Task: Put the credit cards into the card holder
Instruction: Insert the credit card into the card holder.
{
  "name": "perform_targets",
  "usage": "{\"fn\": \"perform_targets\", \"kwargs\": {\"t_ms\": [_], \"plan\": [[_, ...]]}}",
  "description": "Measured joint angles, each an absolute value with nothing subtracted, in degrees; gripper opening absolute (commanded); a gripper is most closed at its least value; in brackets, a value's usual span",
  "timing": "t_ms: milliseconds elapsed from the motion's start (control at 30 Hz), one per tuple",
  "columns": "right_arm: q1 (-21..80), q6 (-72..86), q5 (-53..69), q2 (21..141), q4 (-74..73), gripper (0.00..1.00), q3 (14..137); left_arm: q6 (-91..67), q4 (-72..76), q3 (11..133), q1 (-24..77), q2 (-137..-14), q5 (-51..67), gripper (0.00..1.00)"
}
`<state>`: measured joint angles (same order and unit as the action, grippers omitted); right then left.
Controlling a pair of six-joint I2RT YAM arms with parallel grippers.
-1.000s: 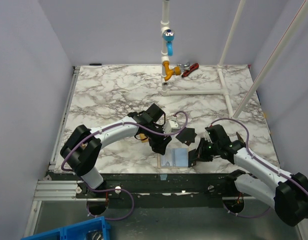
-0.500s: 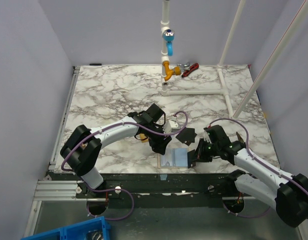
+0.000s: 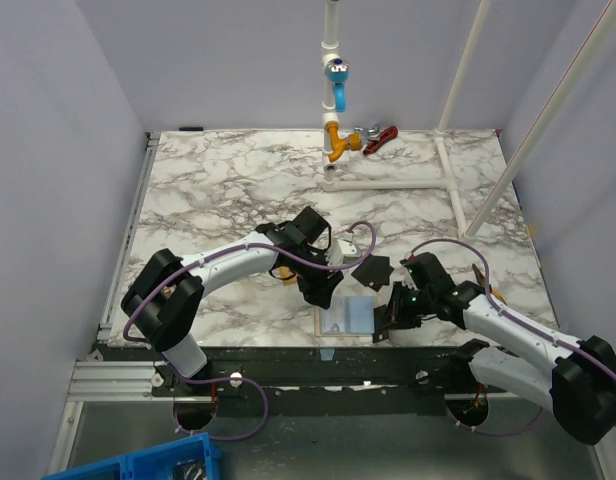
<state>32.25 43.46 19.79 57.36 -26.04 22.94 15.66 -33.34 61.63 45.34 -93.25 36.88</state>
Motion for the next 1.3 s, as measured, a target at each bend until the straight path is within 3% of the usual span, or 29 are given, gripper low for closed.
{"fn": "perform_targets", "kwargs": {"t_ms": [1000, 1300], "plan": [[35.03, 43.40, 22.46, 56.84, -24.49, 0.01, 27.27, 16.78, -35.62, 62.67, 44.40, -93.25, 37.21, 0.44], [43.66, 43.92, 25.50, 71.29, -12.71, 0.01, 31.16, 22.57, -39.00, 62.78, 43.62, -89.43, 41.52, 0.46]]}}
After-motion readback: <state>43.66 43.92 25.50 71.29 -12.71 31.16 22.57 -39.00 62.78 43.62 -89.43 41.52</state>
